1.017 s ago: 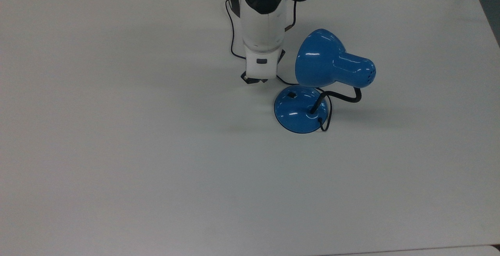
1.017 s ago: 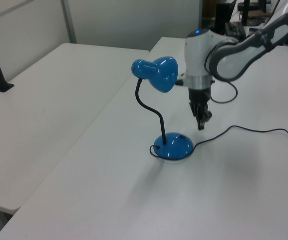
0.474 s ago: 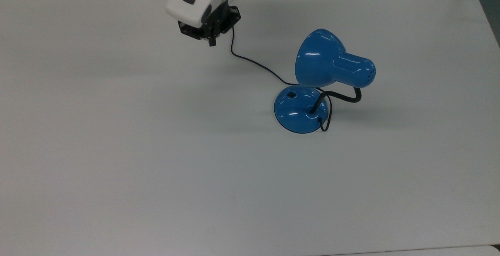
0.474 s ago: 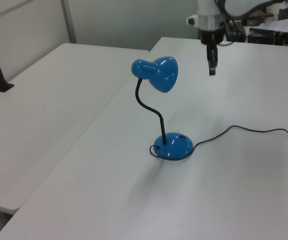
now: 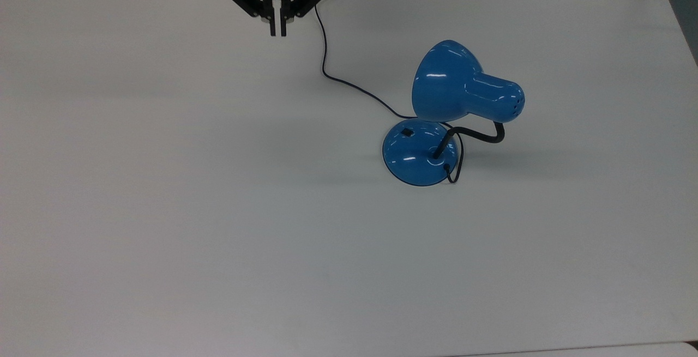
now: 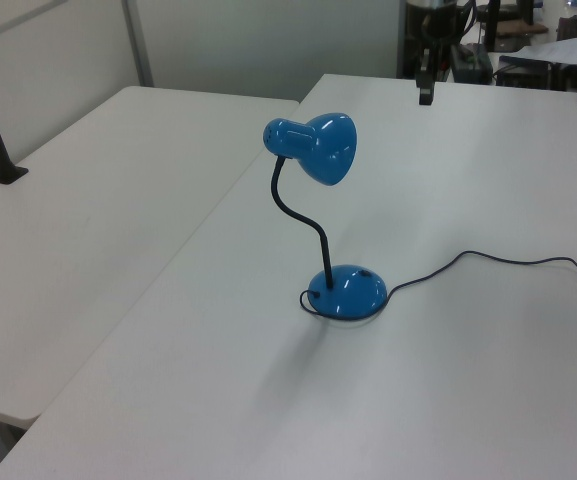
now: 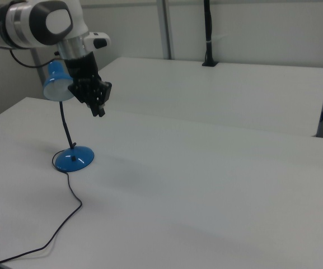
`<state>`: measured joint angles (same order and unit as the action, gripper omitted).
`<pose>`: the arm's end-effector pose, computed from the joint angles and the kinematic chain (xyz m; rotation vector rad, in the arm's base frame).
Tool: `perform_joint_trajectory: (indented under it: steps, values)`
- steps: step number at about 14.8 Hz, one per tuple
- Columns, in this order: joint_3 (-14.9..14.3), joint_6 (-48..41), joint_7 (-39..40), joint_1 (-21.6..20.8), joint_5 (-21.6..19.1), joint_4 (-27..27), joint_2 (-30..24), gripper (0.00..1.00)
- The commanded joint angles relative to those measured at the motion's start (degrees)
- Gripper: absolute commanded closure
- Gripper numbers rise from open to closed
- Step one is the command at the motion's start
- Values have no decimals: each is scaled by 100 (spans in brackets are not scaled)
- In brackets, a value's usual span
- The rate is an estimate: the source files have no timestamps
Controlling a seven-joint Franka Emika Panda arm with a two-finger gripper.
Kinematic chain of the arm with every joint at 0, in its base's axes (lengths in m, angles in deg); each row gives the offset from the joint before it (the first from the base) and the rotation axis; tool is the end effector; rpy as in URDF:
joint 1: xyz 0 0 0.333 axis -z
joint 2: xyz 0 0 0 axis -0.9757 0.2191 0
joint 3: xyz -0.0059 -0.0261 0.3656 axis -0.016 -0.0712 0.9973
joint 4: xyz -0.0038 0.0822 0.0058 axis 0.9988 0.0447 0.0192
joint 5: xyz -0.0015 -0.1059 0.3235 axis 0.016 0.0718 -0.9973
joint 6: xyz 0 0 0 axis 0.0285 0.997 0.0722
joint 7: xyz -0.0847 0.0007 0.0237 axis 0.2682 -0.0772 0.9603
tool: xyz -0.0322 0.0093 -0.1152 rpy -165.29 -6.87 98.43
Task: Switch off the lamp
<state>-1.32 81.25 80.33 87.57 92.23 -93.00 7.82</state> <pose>0.5330 0.0179 0.6208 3.0415 0.1380 0.0369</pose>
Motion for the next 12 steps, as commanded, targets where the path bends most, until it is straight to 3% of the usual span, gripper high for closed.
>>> perform_joint_trajectory:
  steps: [1, 2, 4, 7, 12]
  values:
    - [-758, -131, -124, -747, 1, -38, -161, 8]
    - [-1109, -140, -211, -1141, -8, -38, -179, 0]
    - [-1401, -244, -605, -1408, -121, -38, -266, 0]
    - [-1543, -412, -678, -1427, -429, -29, -328, 0]
    - [-1534, -421, -669, -1356, -421, 41, -355, 0]
